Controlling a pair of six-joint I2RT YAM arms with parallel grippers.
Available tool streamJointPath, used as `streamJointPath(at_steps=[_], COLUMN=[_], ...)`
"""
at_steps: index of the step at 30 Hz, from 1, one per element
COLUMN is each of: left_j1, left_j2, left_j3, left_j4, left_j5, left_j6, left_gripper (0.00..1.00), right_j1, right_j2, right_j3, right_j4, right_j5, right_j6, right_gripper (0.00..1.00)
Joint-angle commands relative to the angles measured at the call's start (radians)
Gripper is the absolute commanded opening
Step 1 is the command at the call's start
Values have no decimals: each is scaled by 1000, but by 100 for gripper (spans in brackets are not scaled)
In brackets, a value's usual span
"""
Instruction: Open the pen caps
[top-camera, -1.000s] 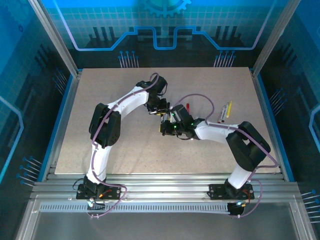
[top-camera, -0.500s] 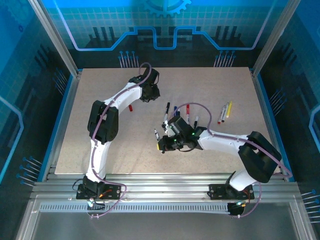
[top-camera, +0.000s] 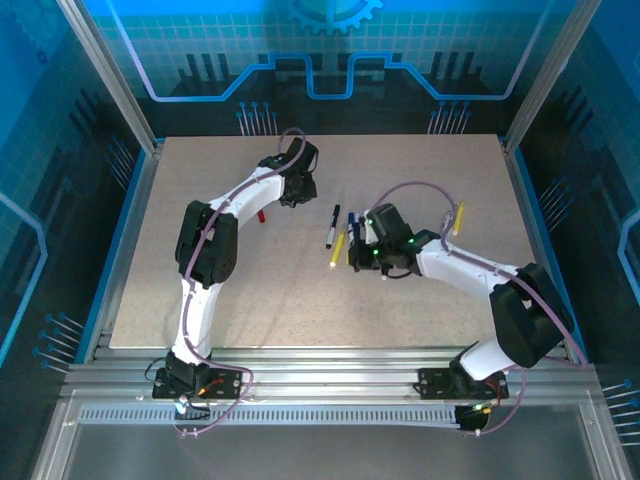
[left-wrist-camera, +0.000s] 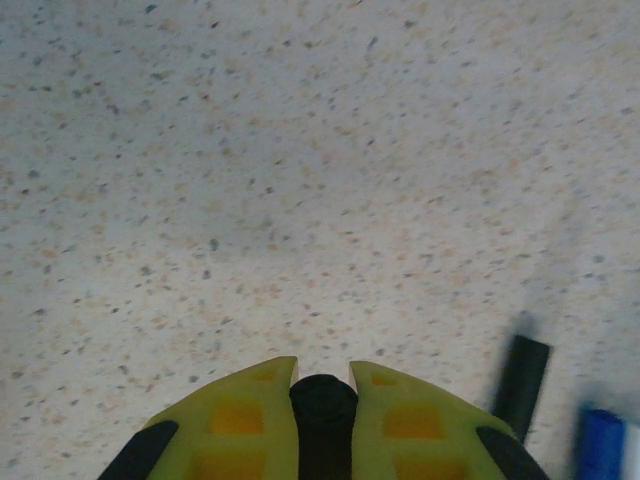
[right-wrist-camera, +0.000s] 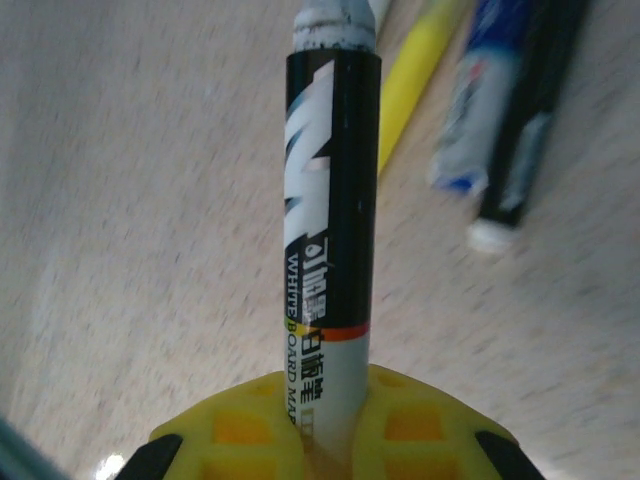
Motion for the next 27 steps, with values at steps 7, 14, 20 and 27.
streamJointPath(at_steps=[7,14,20,27], left_j1=[38,51,60,76], left_j2=[24,66,81,86], left_j3=[-12,0,-5,-20], left_j4=[-72,-109,-123,-132], left_j5=[-70,-105,-126,-125], left_j6=[63,91,105,108], left_gripper=[0,0,0,0], right_j1=[-185,-285,-365,-433], right_j2=[113,160,196,265], right_j3=[156,199,231,261], right_j4=[-140,-171,-234,-279], right_j5=[159,232,228,243], right_j6=[-153,-167,-148,-124], right_gripper=[0,0,0,0])
